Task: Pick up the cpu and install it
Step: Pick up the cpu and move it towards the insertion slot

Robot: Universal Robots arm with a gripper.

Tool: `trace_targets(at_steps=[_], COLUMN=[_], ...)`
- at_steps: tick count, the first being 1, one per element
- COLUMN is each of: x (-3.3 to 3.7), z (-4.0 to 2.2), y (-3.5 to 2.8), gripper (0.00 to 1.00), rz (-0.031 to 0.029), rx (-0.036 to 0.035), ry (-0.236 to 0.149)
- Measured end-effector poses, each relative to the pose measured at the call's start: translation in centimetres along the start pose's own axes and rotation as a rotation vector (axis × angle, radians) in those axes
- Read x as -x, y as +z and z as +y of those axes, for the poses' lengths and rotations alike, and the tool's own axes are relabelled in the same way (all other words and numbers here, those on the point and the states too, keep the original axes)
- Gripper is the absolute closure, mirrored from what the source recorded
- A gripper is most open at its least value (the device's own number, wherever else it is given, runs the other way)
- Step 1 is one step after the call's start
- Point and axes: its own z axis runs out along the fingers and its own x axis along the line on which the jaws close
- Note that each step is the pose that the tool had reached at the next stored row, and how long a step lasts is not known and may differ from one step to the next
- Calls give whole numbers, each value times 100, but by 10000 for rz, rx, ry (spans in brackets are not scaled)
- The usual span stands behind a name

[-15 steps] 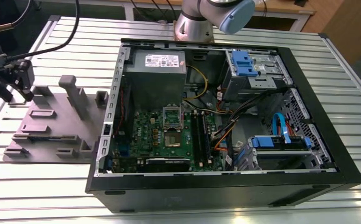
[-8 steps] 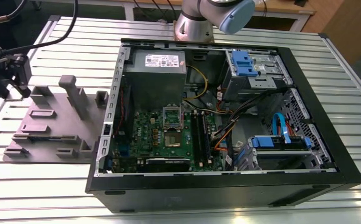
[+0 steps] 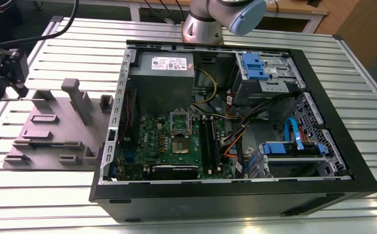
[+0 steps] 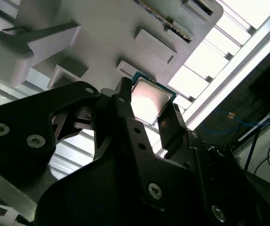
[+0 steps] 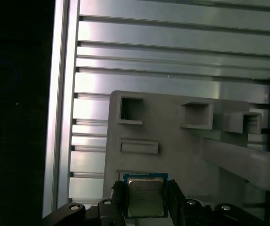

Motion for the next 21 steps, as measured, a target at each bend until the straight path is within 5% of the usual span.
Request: trace_targets(at_steps=[11,21], x=[10,11], z=[5,5], y=[-186,-205], gripper=[53,53], rz=[-2,3], rx=[2,-2], ry=[0,0])
